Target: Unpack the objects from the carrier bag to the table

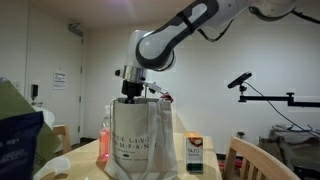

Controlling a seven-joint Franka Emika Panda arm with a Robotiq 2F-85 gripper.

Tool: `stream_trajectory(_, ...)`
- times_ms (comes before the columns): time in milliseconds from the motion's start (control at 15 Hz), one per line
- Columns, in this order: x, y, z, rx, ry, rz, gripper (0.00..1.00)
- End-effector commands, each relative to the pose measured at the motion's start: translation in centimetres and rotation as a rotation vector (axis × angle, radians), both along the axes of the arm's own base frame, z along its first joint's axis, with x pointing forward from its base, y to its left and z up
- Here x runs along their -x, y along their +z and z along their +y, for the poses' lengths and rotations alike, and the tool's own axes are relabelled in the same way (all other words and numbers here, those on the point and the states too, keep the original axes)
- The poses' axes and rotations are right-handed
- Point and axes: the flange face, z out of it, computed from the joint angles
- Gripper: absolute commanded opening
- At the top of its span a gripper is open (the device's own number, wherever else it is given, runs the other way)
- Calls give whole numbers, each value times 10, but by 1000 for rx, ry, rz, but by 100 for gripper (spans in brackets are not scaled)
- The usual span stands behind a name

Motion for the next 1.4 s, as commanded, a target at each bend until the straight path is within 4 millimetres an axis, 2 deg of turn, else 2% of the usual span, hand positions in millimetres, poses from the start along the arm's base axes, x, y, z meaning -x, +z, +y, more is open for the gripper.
stream_trajectory(0,4,6,0,-1,3,-12,2)
stream_trajectory(67,7,8,0,-1,5,-14,7)
stream_trajectory(333,7,-2,1,0,5,-1,7)
stream_trajectory(600,7,-4,0,0,4,1,7)
stream_trajectory(667,8,1,1,10,8,-7,2)
stream_trajectory(1333,37,64,5,138,65,-95,2)
